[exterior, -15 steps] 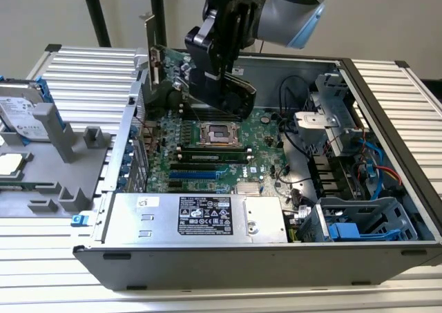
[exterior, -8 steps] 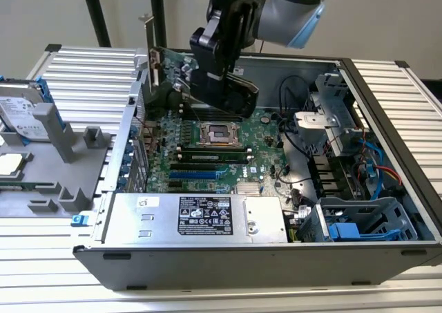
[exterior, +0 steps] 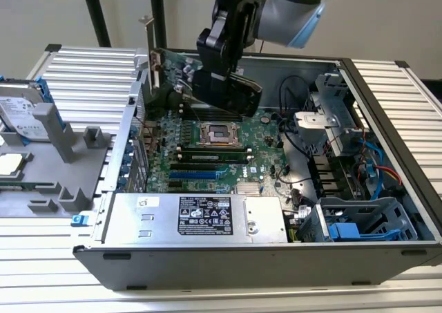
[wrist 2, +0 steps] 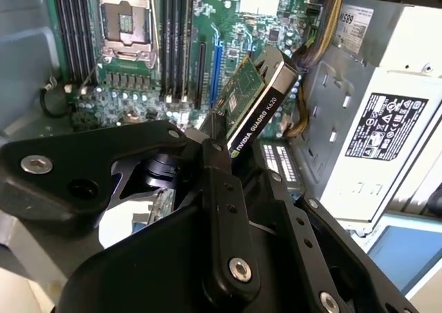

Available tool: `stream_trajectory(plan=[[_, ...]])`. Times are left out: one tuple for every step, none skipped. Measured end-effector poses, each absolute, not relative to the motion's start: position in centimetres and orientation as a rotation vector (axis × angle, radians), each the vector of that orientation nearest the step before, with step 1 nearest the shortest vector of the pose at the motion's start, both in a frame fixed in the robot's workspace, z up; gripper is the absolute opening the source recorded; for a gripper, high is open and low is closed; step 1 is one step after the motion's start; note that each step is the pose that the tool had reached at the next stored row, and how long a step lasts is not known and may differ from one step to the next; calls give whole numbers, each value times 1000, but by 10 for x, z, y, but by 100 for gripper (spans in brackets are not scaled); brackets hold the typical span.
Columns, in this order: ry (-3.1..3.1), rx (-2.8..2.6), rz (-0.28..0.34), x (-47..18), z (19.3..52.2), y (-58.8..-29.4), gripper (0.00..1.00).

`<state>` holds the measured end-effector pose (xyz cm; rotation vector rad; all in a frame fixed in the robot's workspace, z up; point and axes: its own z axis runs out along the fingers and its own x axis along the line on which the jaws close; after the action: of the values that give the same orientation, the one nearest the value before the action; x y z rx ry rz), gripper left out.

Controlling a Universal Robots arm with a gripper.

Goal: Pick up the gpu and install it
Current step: 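Insert the gpu into the slot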

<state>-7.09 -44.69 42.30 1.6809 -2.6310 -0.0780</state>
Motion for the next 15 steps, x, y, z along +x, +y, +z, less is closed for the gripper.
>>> stream_trajectory(plan=[[-2625,1689,-78,-71,423,-447,0],[-2619,1699,-78,-70,423,-447,0],[-2613,1707,-78,-70,423,-447,0],[-2607,1716,-78,-69,423,-447,0],[-2601,1725,-78,-69,423,-447,0],[-2595,1735,-77,-69,423,-447,0],[-2587,1746,-77,-69,423,-447,0],[-2579,1756,-77,-69,423,-447,0],[-2571,1769,-77,-69,423,-447,0],[-2561,1782,-77,-69,423,-447,0],[-2552,1795,-77,-69,423,-447,0],[-2543,1808,-77,-69,423,-447,0],[-2532,1822,-76,-69,423,-447,0],[-2522,1835,-76,-69,423,-447,0],[-2512,1849,-76,-69,423,-447,0]])
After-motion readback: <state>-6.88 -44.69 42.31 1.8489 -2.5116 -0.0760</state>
